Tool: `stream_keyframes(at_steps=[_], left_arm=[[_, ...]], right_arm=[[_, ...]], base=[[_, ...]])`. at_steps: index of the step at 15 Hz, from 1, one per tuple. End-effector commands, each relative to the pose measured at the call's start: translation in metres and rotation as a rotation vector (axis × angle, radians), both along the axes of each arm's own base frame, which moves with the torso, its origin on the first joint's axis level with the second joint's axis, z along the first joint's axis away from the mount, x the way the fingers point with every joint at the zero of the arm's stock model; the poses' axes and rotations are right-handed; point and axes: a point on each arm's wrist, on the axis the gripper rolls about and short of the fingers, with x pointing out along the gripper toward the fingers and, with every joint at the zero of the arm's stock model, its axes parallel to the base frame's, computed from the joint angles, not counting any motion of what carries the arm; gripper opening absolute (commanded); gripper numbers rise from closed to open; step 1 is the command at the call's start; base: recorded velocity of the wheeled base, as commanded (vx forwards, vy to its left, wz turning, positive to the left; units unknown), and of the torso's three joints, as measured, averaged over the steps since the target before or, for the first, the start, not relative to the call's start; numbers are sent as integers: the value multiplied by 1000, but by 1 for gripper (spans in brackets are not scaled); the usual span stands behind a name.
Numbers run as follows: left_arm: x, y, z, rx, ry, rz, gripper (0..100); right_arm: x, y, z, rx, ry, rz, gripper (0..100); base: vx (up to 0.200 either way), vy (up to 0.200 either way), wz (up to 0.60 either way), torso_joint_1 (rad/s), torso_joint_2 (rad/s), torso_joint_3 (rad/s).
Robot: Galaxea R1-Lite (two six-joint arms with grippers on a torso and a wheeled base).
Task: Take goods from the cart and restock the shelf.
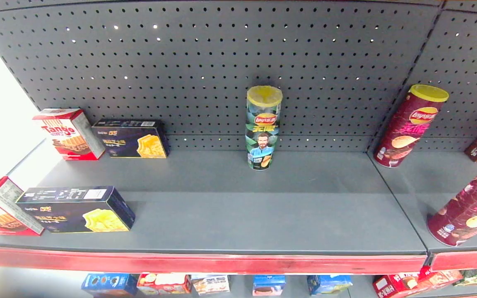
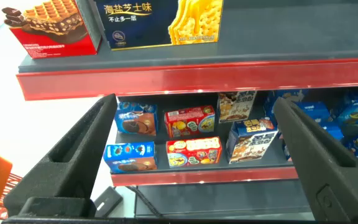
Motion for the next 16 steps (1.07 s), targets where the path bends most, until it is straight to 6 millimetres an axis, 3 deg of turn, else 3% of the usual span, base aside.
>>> stream_keyframes(at_steps=[1, 5, 16], left_arm=[[0, 0, 0, 1, 1, -2, 100], [0, 0, 0, -1, 1, 0, 100], [0, 0, 0, -1, 1, -2, 100]], right_arm=[[0, 0, 0, 0, 1, -1, 100], [0, 0, 0, 3, 0, -1, 100], [0, 0, 0, 2, 1, -1, 100]], base=[[0, 0, 0, 0, 0, 0], [0, 0, 0, 0, 0, 0], [0, 0, 600, 2, 4, 1]])
